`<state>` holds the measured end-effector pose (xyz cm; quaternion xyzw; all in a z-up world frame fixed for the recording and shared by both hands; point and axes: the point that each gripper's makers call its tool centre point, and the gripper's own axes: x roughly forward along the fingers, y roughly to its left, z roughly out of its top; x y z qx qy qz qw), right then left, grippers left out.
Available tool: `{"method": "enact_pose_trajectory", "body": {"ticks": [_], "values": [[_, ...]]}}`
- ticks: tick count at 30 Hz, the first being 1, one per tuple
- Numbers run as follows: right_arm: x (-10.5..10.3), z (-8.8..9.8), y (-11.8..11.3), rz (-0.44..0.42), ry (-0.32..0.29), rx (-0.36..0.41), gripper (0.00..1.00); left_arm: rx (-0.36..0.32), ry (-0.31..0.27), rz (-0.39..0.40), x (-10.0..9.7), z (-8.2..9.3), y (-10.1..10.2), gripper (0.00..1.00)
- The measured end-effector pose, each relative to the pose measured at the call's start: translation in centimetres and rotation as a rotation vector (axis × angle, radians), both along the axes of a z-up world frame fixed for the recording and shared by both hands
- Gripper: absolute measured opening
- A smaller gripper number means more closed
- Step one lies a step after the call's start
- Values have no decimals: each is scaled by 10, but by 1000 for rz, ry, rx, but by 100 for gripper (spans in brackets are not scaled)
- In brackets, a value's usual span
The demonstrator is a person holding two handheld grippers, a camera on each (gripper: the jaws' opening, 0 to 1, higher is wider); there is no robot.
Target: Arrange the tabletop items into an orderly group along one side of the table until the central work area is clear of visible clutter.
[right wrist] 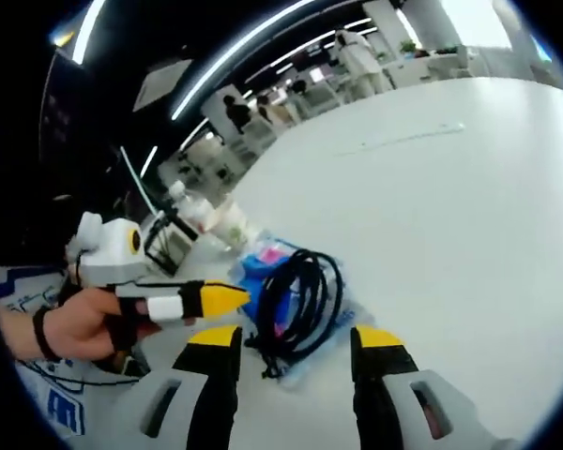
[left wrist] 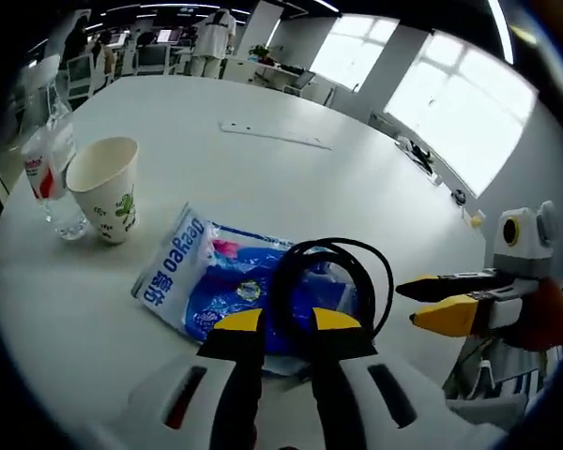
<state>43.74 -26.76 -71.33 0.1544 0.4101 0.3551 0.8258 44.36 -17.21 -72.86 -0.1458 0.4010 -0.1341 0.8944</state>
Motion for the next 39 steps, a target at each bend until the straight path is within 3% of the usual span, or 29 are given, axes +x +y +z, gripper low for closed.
{"method": "enact_pose_trajectory", "body": {"ticks": [12,15,24,39], "values": [[14,-14,8,-113,78,49,39,-11,24,21,6,-10,-4,15],[14,-20,10,-161,126,83,35,-11,30,18,6,-13,-7,15],[18,-26,2,-241,149,93,18,-4,58,11,4,-23,-12,12],[15,-27,2,-246,140,55,9,-22,64,112,3,-21,-10,3]]}}
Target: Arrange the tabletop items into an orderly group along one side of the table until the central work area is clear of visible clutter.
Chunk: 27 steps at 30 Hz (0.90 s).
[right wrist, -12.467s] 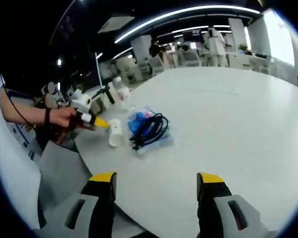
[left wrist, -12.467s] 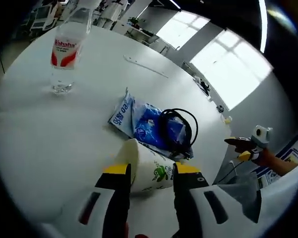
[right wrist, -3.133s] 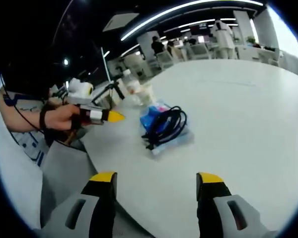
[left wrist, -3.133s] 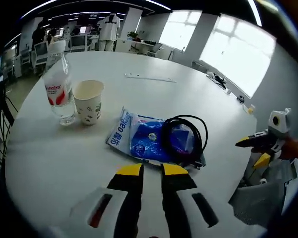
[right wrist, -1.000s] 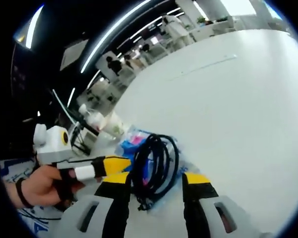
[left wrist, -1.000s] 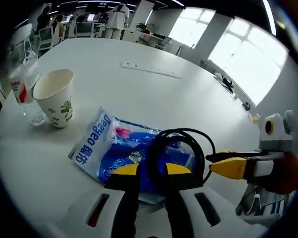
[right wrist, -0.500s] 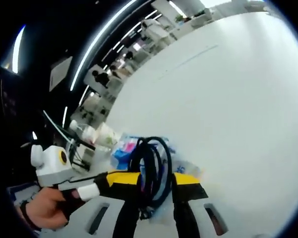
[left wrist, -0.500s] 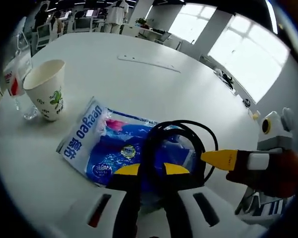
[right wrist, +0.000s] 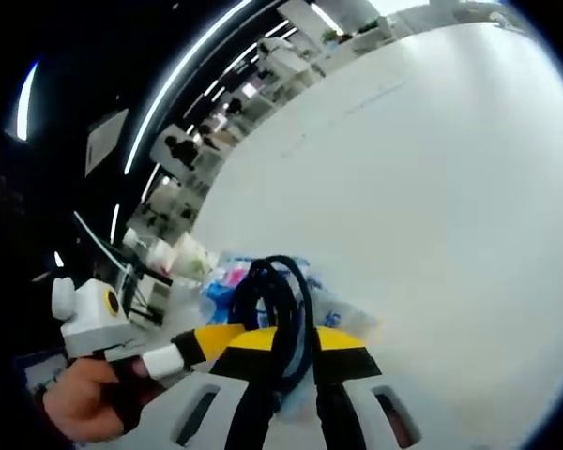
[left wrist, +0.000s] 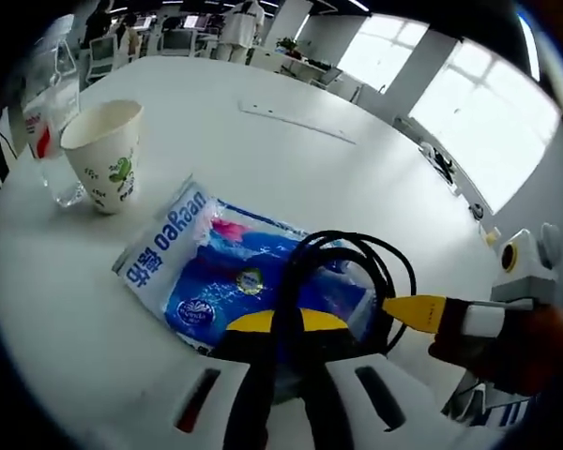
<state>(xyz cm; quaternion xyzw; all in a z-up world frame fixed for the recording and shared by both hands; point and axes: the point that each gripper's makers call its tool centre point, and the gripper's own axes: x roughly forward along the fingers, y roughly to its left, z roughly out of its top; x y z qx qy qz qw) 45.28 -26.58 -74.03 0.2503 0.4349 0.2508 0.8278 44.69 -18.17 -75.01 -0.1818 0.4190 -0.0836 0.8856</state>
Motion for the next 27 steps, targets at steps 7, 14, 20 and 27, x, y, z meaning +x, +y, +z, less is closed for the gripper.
{"method": "enact_pose_trajectory", "body": {"ticks": [7,14,20,27], "values": [[-3,4,-4,-15,2,0,4,-15,-18,36,-1,9,-2,1],[-2,12,-9,-22,-12,2,4,-36,-30,72,-7,17,-5,1],[4,28,-9,-35,-35,31,3,-41,-56,96,-15,28,-7,1],[1,34,-7,-11,-53,38,3,-39,-60,93,-23,36,-6,0]]}}
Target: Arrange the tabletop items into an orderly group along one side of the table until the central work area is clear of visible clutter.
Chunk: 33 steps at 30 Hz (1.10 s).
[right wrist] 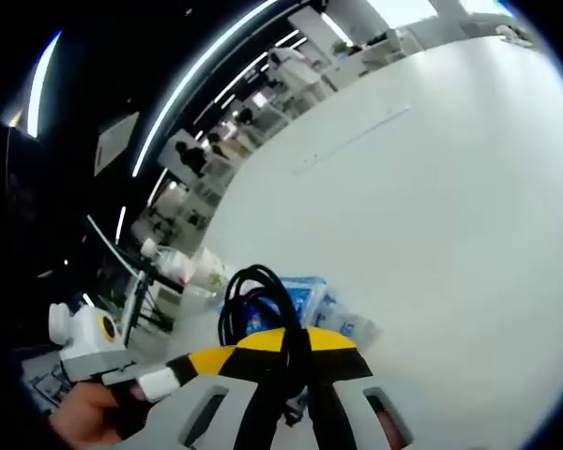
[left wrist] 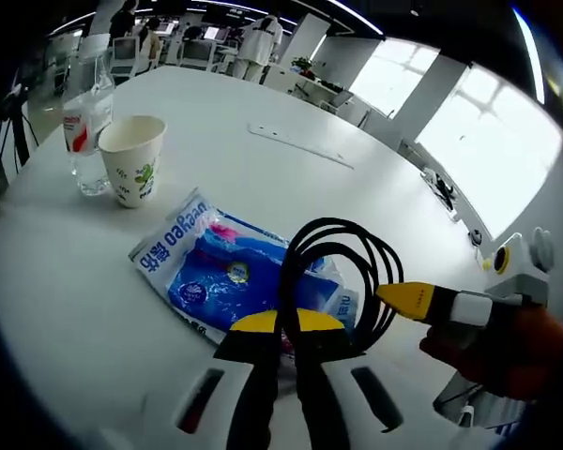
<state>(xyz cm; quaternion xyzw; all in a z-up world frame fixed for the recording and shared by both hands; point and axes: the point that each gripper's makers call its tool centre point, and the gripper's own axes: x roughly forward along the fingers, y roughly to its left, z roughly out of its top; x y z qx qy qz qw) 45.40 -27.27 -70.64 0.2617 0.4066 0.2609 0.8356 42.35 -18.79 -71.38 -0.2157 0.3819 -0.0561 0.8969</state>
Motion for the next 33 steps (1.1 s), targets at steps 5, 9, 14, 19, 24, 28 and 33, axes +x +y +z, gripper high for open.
{"method": "enact_pose_trajectory", "body": {"ticks": [5,9,14,19,24,28,33], "values": [[-2,4,-3,4,-2,5,3,-3,-4,-7,-3,5,-3,0],[-1,6,-10,1,-6,7,3,-6,-9,-22,-3,9,-11,0],[0,7,-22,-22,-1,8,3,-2,-2,-58,-3,9,-25,1],[3,5,-37,-45,7,4,3,0,5,-89,-3,8,-40,1],[6,7,-57,-69,13,14,3,-12,-2,-117,2,10,-59,1],[6,8,-70,-76,10,7,3,5,7,-146,4,8,-74,1],[6,9,-85,-57,-13,-13,3,2,14,-160,6,6,-86,1]]}}
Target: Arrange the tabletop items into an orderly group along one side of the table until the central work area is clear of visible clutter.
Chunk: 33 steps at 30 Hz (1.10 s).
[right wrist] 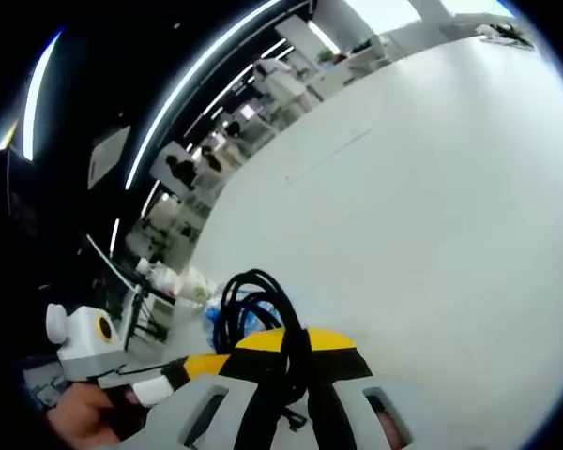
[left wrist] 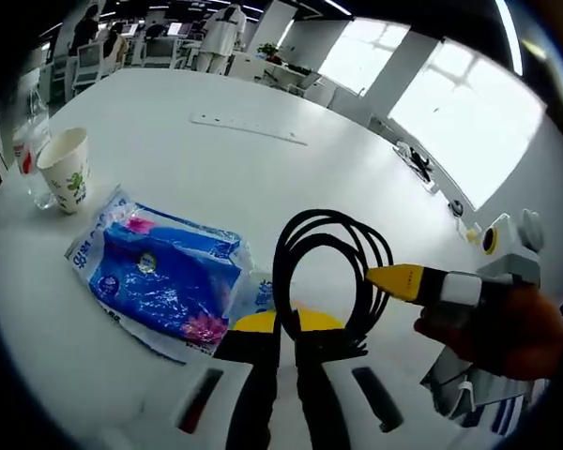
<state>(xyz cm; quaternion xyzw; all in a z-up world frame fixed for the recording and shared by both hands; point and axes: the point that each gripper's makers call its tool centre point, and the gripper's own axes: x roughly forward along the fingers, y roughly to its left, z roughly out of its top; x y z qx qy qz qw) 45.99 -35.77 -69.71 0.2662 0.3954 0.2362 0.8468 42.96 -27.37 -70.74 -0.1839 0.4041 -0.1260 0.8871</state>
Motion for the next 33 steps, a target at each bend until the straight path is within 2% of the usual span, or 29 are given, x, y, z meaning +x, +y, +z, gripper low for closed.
{"method": "enact_pose_trajectory", "body": {"ticks": [7,16,26,33], "values": [[-4,-4,-22,-19,15,10,3,10,12,-41,1,1,-22,1],[-19,-11,-35,-20,42,13,3,20,33,-69,0,-2,-31,0],[-14,-17,-53,-50,53,11,3,10,50,-101,4,-7,-50,0],[-11,-20,-58,-72,74,23,3,-5,67,-82,11,-11,-54,0]]}}
